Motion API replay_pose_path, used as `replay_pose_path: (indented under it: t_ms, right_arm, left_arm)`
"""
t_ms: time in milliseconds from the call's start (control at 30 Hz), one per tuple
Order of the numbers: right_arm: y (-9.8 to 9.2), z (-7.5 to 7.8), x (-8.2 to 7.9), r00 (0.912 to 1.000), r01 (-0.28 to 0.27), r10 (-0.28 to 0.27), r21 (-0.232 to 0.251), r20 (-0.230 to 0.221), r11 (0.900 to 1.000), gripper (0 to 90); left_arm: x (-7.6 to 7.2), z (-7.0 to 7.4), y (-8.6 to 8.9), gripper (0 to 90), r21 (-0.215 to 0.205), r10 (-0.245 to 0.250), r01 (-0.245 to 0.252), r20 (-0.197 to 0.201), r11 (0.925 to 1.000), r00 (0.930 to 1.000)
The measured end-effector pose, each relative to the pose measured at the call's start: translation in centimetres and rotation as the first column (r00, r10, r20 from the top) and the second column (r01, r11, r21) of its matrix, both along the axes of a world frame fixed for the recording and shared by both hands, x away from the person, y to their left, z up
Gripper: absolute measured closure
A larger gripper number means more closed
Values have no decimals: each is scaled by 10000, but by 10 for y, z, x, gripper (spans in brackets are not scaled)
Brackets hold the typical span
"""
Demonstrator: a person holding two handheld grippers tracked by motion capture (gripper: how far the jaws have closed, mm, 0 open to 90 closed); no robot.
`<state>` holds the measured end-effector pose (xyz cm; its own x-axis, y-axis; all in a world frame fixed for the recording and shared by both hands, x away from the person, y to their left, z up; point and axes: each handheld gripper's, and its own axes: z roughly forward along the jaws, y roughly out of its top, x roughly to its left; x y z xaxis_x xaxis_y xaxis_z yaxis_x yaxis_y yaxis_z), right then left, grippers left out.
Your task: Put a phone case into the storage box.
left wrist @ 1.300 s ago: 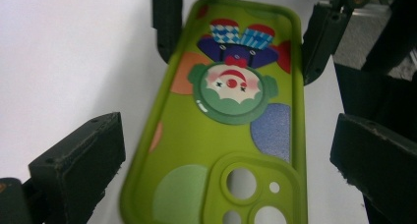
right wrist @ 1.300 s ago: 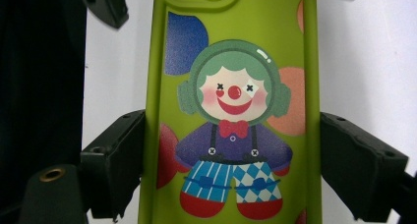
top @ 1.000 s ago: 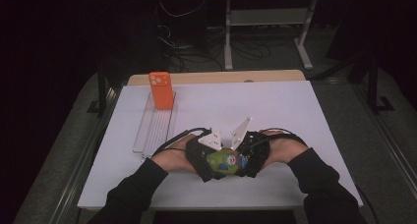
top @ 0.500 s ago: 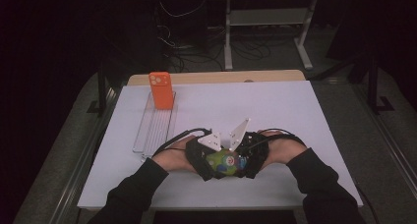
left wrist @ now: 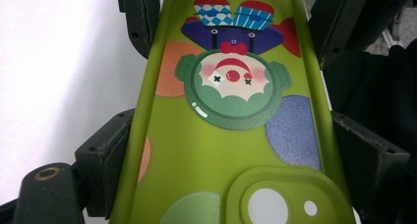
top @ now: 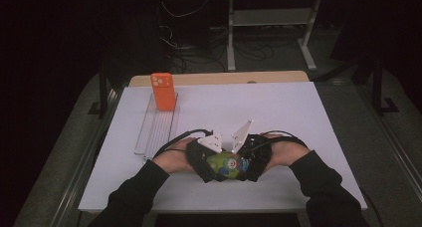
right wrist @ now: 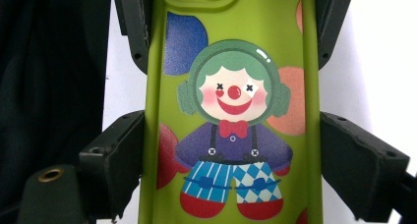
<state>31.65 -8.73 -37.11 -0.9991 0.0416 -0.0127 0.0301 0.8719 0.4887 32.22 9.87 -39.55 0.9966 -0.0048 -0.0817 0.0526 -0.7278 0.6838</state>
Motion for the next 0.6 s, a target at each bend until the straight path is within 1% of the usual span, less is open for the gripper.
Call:
replay_pose_path:
  t_ms: [100, 167, 200, 267, 333, 367, 400, 467, 500, 533, 567, 600]
  right_arm:
    - [-1, 0, 0, 9998, 187, -187, 52, -111, 9998, 123]
    - [-3, 0, 2, 9994, 345, -344, 145, -102, 9993, 109]
    - [-5, 1, 2, 9992, 398, -397, 202, -64, 9990, 98]
    - [-8, 3, 4, 9983, 582, -581, 340, -62, 9977, 90]
    - [-13, 5, 6, 9964, 844, -843, 526, -51, 9950, 88]
    - [-15, 5, 7, 9947, 1029, -1026, 592, -94, 9929, 86]
    - [-18, 5, 9, 9928, 1199, -1194, 714, -123, 9902, 86]
    - [-23, 5, 11, 9840, 1762, -1734, 805, -402, 9811, 86]
    - [-25, 4, 13, 9803, 1965, -1933, 963, -417, 9758, 85]
    - [-28, 4, 14, 9764, 2154, -2126, 1091, -365, 9704, 86]
    - [-32, 4, 18, 9741, 2260, -2243, 1271, -276, 9658, 86]
    - [-34, 4, 19, 9705, 2410, -2382, 1335, -363, 9613, 86]
  left_arm:
    - [0, -1, 0, 150, 129, 129, -130, 93, 9998, 9999]
    - [0, -1, 1, 150, 171, 195, -195, -49, 9997, 9998]
    - [1, -1, 1, 150, 240, 189, -189, 10, 9995, 9998]
    - [2, -2, 2, 150, 264, 372, -370, -57, 9990, 9993]
    - [3, -3, 4, 150, 341, 574, -573, -38, 9978, 9983]
    - [4, -3, 5, 150, 280, 733, -731, -67, 9969, 9973]
    - [5, -3, 6, 150, 305, 959, -956, -85, 9950, 9954]
    - [7, -4, 8, 150, 274, 1298, -1293, -174, 9912, 9914]
    - [9, -3, 9, 150, 322, 1492, -1486, -160, 9884, 9887]
    - [9, -4, 9, 149, 327, 1762, -1754, -220, 9840, 9841]
    - [10, -4, 10, 149, 331, 1879, -1872, -217, 9818, 9819]
    - [10, -4, 10, 150, 364, 2024, -2015, -225, 9788, 9791]
